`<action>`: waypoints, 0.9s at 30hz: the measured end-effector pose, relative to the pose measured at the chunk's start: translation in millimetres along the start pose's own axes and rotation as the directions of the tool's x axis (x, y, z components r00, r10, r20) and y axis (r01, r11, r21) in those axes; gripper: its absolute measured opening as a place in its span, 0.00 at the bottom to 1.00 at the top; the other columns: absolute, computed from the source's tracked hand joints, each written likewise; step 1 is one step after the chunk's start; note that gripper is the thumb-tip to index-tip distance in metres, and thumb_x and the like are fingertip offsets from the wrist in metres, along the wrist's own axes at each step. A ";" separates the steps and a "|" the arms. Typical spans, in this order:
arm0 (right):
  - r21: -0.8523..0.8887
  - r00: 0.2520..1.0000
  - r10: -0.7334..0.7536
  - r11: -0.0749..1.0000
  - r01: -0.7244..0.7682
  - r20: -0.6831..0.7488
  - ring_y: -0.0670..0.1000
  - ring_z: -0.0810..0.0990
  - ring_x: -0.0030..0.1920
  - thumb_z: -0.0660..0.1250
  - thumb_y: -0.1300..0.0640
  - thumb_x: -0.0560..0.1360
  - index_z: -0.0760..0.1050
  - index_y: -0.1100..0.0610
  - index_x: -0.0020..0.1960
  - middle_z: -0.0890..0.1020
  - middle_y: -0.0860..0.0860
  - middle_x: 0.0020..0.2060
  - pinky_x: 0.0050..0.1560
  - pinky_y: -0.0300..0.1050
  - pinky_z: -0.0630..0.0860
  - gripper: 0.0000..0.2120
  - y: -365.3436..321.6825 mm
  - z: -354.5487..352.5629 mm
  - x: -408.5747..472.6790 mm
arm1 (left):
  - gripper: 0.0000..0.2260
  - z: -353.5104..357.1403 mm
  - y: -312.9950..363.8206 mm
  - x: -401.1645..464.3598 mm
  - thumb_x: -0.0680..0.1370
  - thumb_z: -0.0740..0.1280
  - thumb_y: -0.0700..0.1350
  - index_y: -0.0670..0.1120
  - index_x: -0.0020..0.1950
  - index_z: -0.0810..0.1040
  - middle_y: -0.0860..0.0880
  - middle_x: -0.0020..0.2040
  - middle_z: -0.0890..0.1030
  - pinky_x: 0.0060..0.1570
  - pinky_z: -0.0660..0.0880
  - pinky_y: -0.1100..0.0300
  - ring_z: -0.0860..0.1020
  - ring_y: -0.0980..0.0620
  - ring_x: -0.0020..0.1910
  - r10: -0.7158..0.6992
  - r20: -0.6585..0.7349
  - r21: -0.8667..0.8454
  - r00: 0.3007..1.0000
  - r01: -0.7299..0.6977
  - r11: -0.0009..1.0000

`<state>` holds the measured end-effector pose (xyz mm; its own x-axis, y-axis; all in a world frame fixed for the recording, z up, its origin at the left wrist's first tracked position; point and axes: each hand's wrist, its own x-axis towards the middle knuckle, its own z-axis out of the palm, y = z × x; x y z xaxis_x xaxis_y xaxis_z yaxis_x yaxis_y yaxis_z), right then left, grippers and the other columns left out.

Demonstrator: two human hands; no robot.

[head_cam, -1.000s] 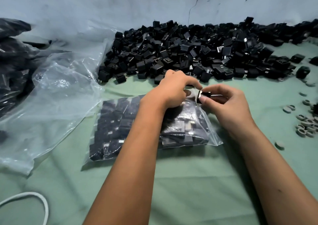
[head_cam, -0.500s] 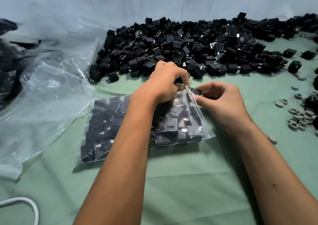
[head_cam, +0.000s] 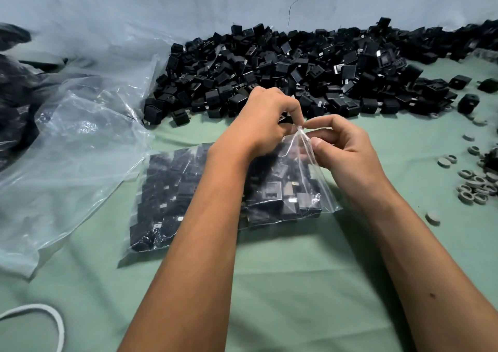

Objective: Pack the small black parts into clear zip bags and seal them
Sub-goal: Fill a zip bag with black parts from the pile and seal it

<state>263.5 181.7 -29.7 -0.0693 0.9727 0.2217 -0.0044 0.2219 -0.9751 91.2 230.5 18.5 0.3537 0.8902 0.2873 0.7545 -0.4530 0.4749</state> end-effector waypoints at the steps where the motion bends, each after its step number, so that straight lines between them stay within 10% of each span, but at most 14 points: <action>1: 0.016 1.000 0.006 1.000 -0.006 -0.003 0.55 0.88 0.44 0.61 0.70 0.82 0.78 0.59 0.58 0.87 0.57 0.47 0.45 0.44 0.84 0.11 -0.8 0.6 -0.2 | 0.06 0.2 -0.5 0.3 0.79 0.74 0.44 0.56 0.50 0.84 0.51 0.59 0.77 0.66 0.64 0.57 0.67 0.50 0.65 0.003 -0.003 0.004 1.000 -0.003 1.000; 15: 0.091 0.998 0.025 0.995 -0.031 0.063 0.53 0.87 0.47 0.58 0.71 0.83 0.72 0.63 0.64 0.83 0.68 0.49 0.45 0.40 0.83 0.12 -3.7 11.5 -3.2 | 0.05 3.1 -1.9 2.6 0.78 0.74 0.43 0.51 0.52 0.85 0.50 0.58 0.79 0.63 0.66 0.56 0.71 0.48 0.62 0.037 -0.052 0.055 0.998 -0.035 0.998; 27: -0.003 1.000 0.013 1.000 -0.013 -0.010 0.54 0.88 0.46 0.60 0.63 0.84 0.74 0.55 0.61 0.87 0.55 0.47 0.48 0.52 0.85 0.09 0.3 11.2 -2.2 | 0.05 1.6 -0.7 2.3 0.78 0.74 0.43 0.52 0.51 0.86 0.49 0.56 0.79 0.66 0.69 0.51 0.73 0.48 0.63 0.034 -0.054 0.046 0.998 -0.031 0.998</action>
<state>252.5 178.9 -30.6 -0.0590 0.9762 0.2089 -0.0001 0.2092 -0.9779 92.4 232.9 17.5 0.3485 0.8703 0.3481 0.7676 -0.4781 0.4268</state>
